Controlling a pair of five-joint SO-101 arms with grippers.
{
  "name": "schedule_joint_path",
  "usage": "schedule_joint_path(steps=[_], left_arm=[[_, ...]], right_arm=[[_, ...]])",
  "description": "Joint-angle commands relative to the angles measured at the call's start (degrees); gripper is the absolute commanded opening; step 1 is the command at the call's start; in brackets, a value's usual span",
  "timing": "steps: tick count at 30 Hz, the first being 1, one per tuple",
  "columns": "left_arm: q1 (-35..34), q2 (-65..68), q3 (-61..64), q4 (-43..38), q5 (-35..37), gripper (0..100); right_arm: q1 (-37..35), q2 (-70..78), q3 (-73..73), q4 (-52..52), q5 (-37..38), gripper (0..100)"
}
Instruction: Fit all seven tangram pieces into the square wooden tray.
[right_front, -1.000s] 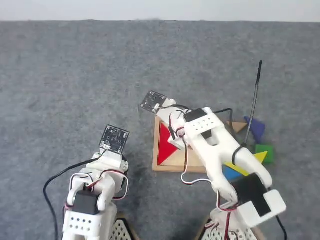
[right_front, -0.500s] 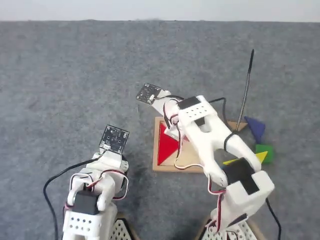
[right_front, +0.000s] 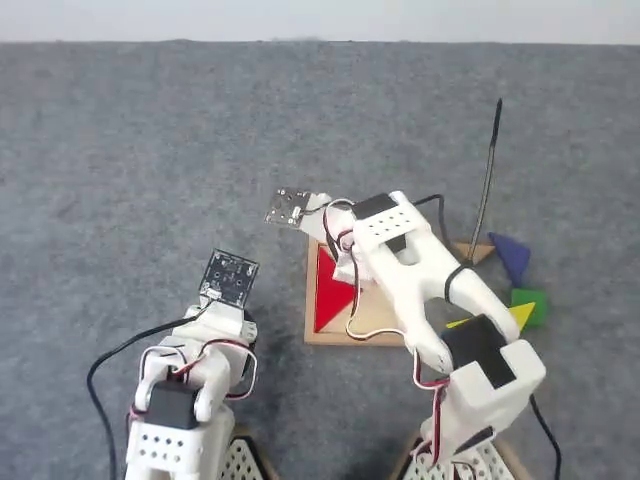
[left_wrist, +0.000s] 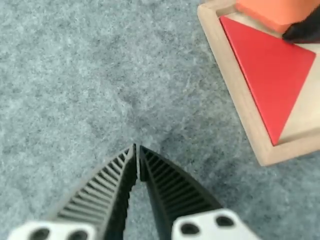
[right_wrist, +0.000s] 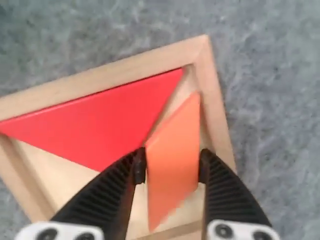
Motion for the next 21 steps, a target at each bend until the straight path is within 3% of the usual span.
schedule_joint_path(steps=[1, 7, 13, 21], left_arm=[[-0.3, -1.2, -0.7, 0.3, 0.3, 1], [-0.3, -1.2, -0.7, 0.3, 0.3, 1], [-0.3, -1.2, -0.7, 0.3, 0.3, 1], [-0.3, -1.2, -0.7, 0.3, 0.3, 1]], right_arm=[[-1.4, -0.9, -2.0, 1.1, 1.0, 18.7], [-1.0, -1.0, -3.3, 1.7, 0.4, 18.7], [4.0, -10.8, -8.9, 5.8, -11.3, 18.4], [6.3, -24.2, 9.1, 0.5, -15.8, 18.2]])
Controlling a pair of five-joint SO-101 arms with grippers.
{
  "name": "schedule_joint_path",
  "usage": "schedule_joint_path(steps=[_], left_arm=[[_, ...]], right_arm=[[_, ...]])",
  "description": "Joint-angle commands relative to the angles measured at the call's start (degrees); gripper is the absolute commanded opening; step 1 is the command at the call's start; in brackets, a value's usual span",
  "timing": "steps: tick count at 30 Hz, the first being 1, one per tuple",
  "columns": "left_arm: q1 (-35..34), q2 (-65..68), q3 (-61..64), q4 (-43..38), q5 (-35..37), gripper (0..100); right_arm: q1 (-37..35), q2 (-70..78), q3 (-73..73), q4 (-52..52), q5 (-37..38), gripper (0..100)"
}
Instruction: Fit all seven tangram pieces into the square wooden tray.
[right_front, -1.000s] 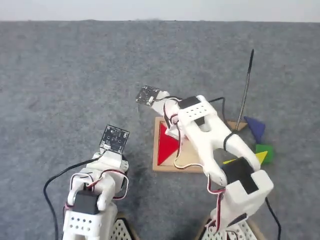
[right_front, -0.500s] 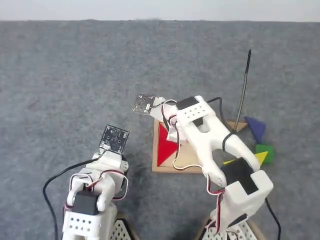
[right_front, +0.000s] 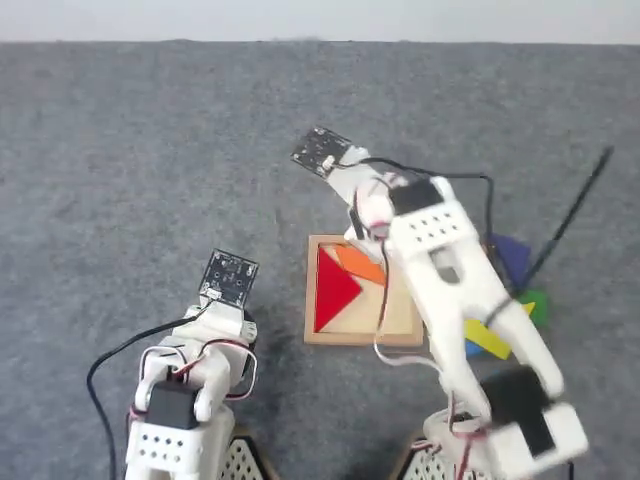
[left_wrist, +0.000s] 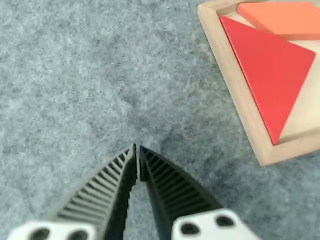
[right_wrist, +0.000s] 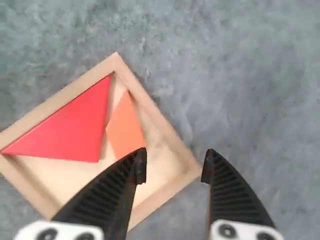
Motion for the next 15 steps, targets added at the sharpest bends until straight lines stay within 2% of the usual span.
schedule_joint_path(steps=[1, 5, 11, 15], left_arm=[[-0.3, -1.2, -0.7, 0.3, 0.3, 1], [-0.3, -1.2, -0.7, 0.3, 0.3, 1], [-0.3, -1.2, -0.7, 0.3, 0.3, 1], [-0.3, -1.2, -0.7, 0.3, 0.3, 1]], right_arm=[[1.4, -5.1, 10.6, -5.3, -1.9, 18.2], [1.5, -1.5, 16.4, -10.5, -2.2, 18.2], [1.3, 5.1, 15.7, -13.2, -2.2, 12.3], [1.2, 8.6, 13.1, -13.6, -2.2, 12.3]])
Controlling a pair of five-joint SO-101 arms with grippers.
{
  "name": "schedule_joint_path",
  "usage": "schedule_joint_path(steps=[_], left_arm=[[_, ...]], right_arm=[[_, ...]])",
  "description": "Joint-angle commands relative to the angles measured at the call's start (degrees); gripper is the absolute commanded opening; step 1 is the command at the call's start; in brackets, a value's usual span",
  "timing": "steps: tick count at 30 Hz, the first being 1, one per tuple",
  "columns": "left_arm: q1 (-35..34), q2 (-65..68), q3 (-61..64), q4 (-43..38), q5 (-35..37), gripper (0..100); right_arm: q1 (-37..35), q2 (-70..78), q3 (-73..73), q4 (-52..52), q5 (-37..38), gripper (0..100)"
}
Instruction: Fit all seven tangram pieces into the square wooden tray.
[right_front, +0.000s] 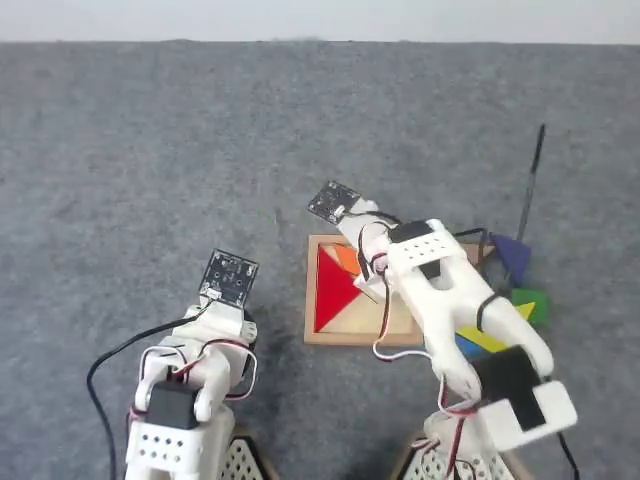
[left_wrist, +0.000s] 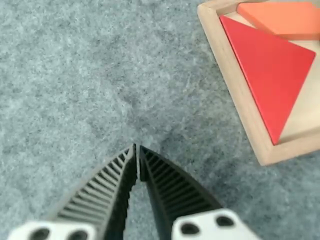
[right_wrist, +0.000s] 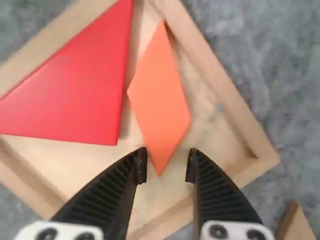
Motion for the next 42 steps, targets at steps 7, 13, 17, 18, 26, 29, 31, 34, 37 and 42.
schedule_joint_path(steps=[7, 13, 17, 18, 26, 29, 31, 34, 37, 42], left_arm=[[-0.3, -1.2, -0.7, 0.3, 0.3, 1], [-0.3, -1.2, -0.7, 0.3, 0.3, 1], [-0.3, -1.2, -0.7, 0.3, 0.3, 1], [-0.3, -1.2, -0.7, 0.3, 0.3, 1], [-0.3, -1.2, -0.7, 0.3, 0.3, 1], [-0.3, -1.2, -0.7, 0.3, 0.3, 1], [-0.3, -1.2, -0.7, 0.3, 0.3, 1], [-0.3, -1.2, -0.7, 0.3, 0.3, 1], [-0.3, -1.2, -0.7, 0.3, 0.3, 1], [-0.3, -1.2, -0.7, 0.3, 0.3, 1]], right_arm=[[-0.7, 7.1, -9.2, -1.2, -1.1, 12.3], [-4.7, 8.9, -11.7, -0.7, -1.1, 12.3], [-5.7, 8.9, -11.7, -0.7, -1.1, 12.3], [-5.7, 8.9, -11.7, -0.7, -1.1, 12.3], [-5.4, 7.1, -11.5, -0.7, -1.6, 12.4], [-5.4, 3.0, -11.3, 0.7, -3.7, 12.4], [-5.3, -0.8, -11.3, 3.7, -4.0, 12.4], [-5.1, -7.1, -11.2, 8.7, -5.5, 12.4], [-2.9, -13.1, -11.2, 13.9, -7.8, 12.4], [6.0, -22.5, -4.5, 17.5, -8.1, 12.4]])
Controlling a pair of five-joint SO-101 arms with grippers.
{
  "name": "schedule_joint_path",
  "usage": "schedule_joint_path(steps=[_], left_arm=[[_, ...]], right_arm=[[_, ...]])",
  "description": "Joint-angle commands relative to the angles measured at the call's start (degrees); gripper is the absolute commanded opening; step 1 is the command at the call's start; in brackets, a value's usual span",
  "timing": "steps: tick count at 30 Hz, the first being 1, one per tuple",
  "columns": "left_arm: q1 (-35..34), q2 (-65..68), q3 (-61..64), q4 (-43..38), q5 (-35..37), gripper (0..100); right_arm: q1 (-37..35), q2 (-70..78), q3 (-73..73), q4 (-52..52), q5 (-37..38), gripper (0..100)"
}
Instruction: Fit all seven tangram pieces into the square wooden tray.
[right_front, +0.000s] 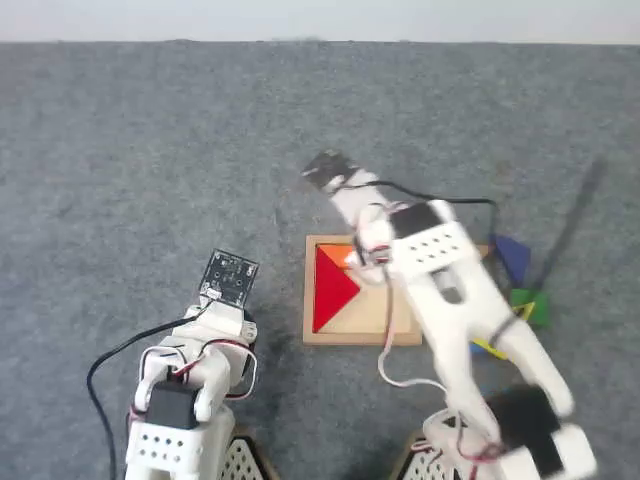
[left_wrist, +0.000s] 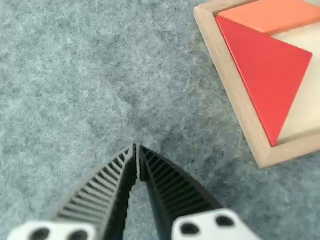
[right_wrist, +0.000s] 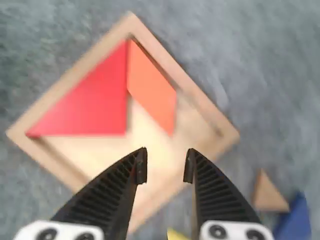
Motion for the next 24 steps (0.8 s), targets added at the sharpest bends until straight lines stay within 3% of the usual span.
schedule_joint_path(steps=[1, 11, 15, 24], left_arm=[[-0.3, -1.2, -0.7, 0.3, 0.3, 1], [-0.3, -1.2, -0.7, 0.3, 0.3, 1], [-0.3, -1.2, -0.7, 0.3, 0.3, 1], [-0.3, -1.2, -0.7, 0.3, 0.3, 1]], right_arm=[[9.2, -11.1, 5.7, 2.1, -0.9, 12.4], [29.8, -12.6, 13.1, 1.1, 0.8, 12.4], [32.0, -8.4, 11.3, -0.7, 1.1, 12.4], [31.7, 4.1, 3.3, -1.3, -9.8, 12.4]])
